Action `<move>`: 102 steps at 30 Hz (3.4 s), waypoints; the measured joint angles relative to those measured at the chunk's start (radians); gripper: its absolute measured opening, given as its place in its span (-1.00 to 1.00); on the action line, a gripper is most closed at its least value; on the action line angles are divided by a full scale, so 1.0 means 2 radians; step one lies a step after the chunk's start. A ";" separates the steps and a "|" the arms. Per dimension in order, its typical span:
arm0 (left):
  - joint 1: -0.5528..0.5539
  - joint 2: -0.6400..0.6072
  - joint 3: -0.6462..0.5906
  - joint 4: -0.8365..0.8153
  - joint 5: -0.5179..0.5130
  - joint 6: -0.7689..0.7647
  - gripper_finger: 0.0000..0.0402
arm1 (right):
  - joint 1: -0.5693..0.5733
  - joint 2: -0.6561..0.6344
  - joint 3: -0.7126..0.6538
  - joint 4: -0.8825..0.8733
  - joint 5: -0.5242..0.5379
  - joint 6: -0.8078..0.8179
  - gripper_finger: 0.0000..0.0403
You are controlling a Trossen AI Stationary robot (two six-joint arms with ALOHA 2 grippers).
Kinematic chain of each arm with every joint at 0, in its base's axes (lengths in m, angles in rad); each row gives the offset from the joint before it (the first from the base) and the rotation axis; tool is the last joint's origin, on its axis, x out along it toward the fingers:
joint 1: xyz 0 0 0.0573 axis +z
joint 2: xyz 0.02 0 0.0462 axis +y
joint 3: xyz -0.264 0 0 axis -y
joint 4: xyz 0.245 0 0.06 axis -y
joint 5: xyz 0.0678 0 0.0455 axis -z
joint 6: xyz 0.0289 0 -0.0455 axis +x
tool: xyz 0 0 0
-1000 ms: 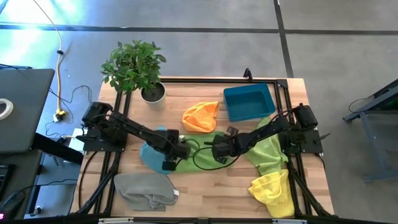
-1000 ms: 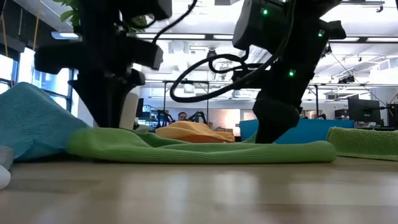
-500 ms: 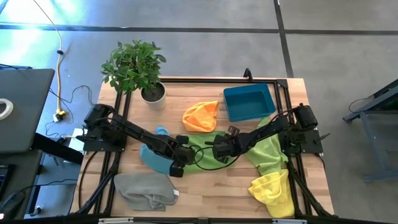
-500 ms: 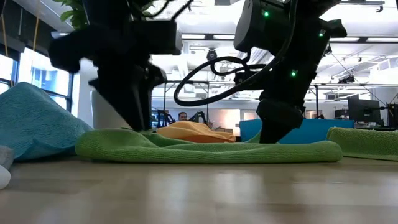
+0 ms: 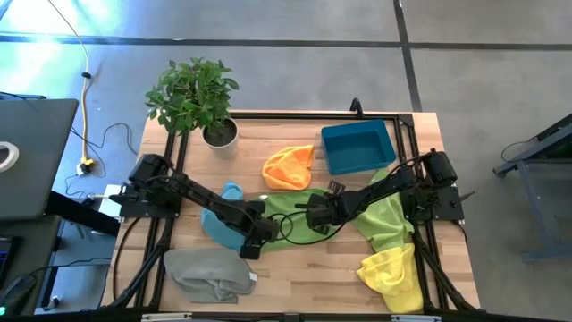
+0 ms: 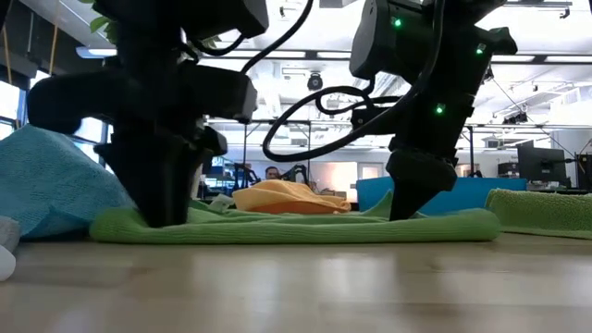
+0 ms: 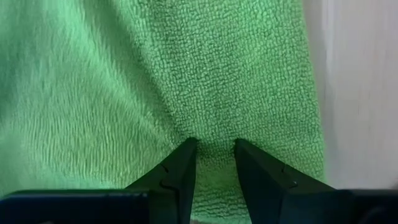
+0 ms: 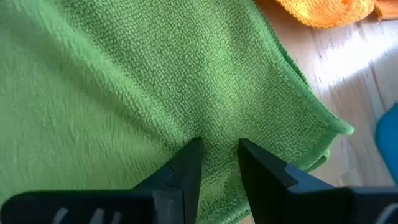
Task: Fold microfiber towels
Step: Fold the green microfiber cloth
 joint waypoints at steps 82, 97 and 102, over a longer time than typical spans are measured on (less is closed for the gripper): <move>0.031 0.001 0.073 -0.075 -0.066 0.022 -0.48 | -0.018 -0.190 -0.168 0.132 -0.086 0.261 -0.01; 0.031 0.003 0.073 -0.074 -0.068 0.023 -0.48 | -0.036 -0.118 -0.166 0.179 -0.098 0.252 0.04; 0.031 0.003 0.073 -0.075 -0.068 0.027 -0.48 | -0.026 -0.114 -0.167 0.203 -0.089 0.252 -0.08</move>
